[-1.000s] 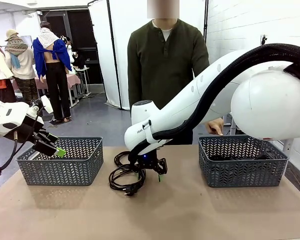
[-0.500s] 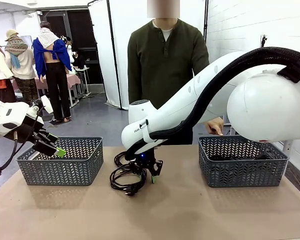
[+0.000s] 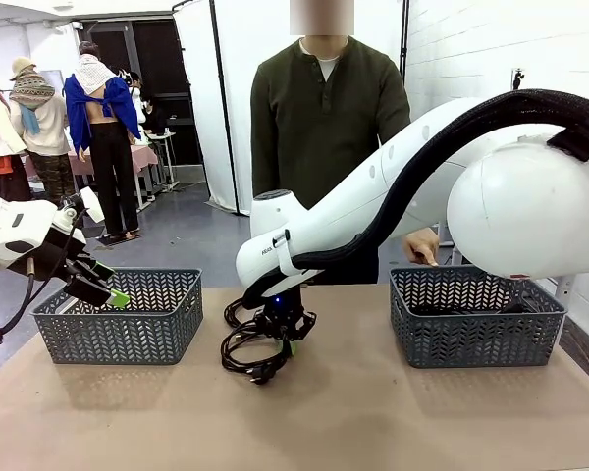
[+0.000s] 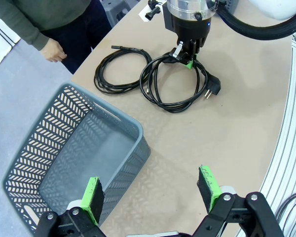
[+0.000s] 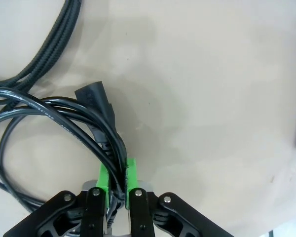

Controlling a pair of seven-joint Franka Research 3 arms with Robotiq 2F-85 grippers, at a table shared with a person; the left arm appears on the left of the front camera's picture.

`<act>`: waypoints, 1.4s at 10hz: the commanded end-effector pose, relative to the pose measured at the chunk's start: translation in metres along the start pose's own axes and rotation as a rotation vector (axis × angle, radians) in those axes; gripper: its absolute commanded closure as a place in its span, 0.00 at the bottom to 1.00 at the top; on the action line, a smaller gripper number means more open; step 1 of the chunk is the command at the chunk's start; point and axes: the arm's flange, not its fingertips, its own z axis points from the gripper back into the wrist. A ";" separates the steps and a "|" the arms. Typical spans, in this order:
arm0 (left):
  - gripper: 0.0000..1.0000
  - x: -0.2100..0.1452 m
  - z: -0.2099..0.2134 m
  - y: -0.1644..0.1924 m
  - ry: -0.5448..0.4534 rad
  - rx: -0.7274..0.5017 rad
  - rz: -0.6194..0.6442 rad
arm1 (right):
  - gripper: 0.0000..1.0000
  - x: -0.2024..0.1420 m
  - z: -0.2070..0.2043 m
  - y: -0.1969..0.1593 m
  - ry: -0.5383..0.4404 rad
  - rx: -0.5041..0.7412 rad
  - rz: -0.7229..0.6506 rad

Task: Organize the cables according to human instructions.
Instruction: Pick up a bundle of cables and place it in the basket indicated by the human.

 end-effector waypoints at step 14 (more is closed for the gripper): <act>0.00 -0.002 -0.002 0.003 -0.006 -0.008 -0.003 | 1.00 0.030 0.179 -0.102 0.086 -0.091 0.833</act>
